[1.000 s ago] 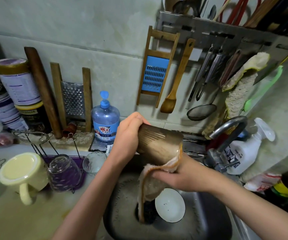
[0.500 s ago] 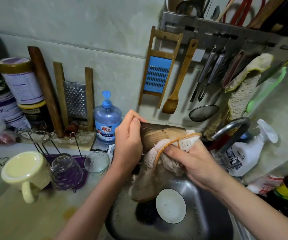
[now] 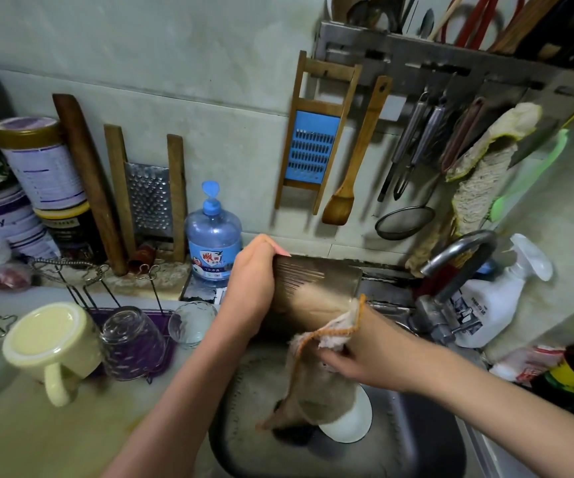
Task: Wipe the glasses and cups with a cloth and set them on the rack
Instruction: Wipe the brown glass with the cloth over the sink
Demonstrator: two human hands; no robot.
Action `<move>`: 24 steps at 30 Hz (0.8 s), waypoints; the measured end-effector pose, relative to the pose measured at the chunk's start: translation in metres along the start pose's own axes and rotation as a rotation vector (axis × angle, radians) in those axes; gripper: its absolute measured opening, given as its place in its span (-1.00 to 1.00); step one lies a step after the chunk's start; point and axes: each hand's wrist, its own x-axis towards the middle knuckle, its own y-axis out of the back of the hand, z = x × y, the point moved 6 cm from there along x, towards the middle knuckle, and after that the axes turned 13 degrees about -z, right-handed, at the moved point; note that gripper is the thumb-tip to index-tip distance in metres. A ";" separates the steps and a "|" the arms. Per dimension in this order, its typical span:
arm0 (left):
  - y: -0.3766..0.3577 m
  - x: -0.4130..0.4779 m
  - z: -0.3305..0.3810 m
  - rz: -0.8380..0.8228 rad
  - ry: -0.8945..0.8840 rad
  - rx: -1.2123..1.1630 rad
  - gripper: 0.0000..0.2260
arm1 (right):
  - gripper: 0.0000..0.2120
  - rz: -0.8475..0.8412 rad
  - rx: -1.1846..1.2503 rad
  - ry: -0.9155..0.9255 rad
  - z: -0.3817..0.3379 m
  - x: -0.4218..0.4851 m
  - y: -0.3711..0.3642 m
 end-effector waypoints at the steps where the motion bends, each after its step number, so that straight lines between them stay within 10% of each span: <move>1: 0.000 0.000 0.002 -0.008 -0.008 0.027 -0.62 | -0.89 -0.001 -0.104 0.021 0.000 -0.001 0.000; 4: -0.002 -0.003 0.012 -0.055 -0.041 0.079 -0.68 | -0.93 0.063 -0.349 0.030 0.006 0.003 0.005; 9: -0.010 -0.004 0.022 -0.188 0.106 0.118 -0.76 | -0.43 0.180 -0.691 0.024 0.012 -0.001 0.008; 12: -0.016 -0.007 0.016 -0.271 0.230 0.071 -0.78 | -0.69 0.113 -0.736 -0.048 0.014 0.001 0.001; 16: -0.015 0.000 0.010 -0.232 0.207 0.120 -0.78 | -0.49 -0.014 -0.345 -0.179 0.024 0.001 -0.007; 24: -0.013 0.002 0.014 -0.028 -0.247 0.202 -0.78 | -0.82 -0.037 0.633 -0.010 0.001 0.006 0.016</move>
